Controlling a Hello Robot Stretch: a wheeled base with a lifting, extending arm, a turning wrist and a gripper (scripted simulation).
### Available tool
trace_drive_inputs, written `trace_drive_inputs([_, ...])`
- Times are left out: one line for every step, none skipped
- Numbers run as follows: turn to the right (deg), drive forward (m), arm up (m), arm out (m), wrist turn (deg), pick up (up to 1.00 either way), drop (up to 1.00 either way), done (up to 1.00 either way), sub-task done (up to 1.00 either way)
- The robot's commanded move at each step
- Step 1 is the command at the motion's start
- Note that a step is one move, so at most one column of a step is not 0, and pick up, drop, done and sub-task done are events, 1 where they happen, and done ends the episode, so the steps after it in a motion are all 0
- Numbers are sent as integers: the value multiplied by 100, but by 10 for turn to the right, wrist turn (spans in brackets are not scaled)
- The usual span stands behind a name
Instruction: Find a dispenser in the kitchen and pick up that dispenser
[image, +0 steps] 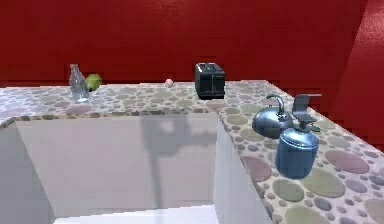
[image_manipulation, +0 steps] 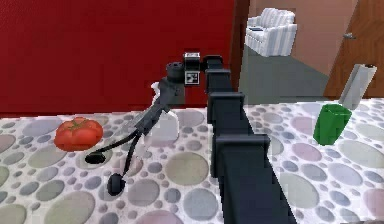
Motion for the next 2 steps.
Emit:
trace_drive_inputs([0, 0, 0, 0, 450, 0, 0, 0, 0])
trace_drive_inputs([0, 0, 0, 0, 450, 0, 0, 0, 0])
